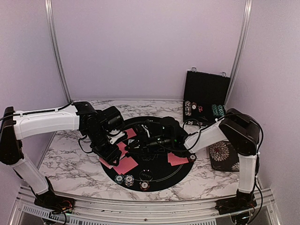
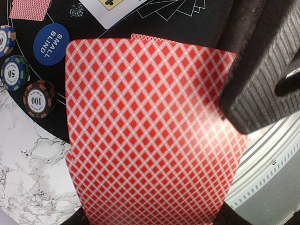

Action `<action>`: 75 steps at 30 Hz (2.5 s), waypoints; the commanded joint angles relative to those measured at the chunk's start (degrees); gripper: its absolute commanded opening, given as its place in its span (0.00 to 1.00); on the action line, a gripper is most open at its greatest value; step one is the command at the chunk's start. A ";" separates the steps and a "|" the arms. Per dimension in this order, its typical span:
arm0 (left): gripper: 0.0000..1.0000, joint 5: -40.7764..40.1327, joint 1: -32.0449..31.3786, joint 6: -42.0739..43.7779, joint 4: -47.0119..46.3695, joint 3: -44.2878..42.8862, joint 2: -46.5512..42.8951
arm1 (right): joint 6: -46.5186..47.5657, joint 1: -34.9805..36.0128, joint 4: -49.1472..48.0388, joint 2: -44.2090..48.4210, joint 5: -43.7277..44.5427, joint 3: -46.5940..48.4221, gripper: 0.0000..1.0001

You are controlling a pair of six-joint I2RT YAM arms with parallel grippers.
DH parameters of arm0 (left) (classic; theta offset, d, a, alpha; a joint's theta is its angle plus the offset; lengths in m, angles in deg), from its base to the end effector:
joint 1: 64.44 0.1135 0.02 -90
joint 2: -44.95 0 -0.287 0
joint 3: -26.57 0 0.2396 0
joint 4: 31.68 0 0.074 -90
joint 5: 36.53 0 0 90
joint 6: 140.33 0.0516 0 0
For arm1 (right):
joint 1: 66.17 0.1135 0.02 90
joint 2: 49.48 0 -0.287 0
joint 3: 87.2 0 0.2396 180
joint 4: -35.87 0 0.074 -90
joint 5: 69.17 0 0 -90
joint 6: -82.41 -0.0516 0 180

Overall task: Distribute texas hold em gaming equipment
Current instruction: Pick up the poker card from the face-down deck piles, then flop the poker card in the community card area.

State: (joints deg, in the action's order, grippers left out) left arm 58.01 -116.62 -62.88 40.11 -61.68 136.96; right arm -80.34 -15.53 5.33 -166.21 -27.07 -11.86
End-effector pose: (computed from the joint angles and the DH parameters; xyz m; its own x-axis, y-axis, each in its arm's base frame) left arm 0.1810 -0.2398 0.2631 -0.7533 0.6172 -0.2269 0.6514 0.7476 -0.1290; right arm 0.2466 0.3610 0.1910 -0.9718 -0.1752 -0.1579 -0.1767 0.0980 0.9794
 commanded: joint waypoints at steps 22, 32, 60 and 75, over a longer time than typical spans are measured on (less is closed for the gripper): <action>0.51 0.30 -0.11 0.35 0.71 -0.03 -0.16 | -10.00 -3.57 -14.51 3.94 -0.64 -5.97 0.00; 0.51 0.21 -0.14 0.31 0.71 0.02 -0.33 | -9.73 -5.99 -14.74 7.31 -0.79 -9.25 0.00; 0.51 -0.23 -0.02 -0.12 0.72 1.05 -1.74 | 73.03 -7.42 38.72 23.34 49.26 -0.77 0.00; 0.51 -0.41 -0.02 -0.53 0.81 1.54 -2.91 | 98.35 3.07 26.06 11.57 65.54 -0.05 0.00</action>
State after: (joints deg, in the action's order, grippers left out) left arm 57.90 -116.62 -62.99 40.11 -60.35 135.95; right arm 10.91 -13.92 36.32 -152.77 33.89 -12.80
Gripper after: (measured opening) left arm 0.674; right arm 0.004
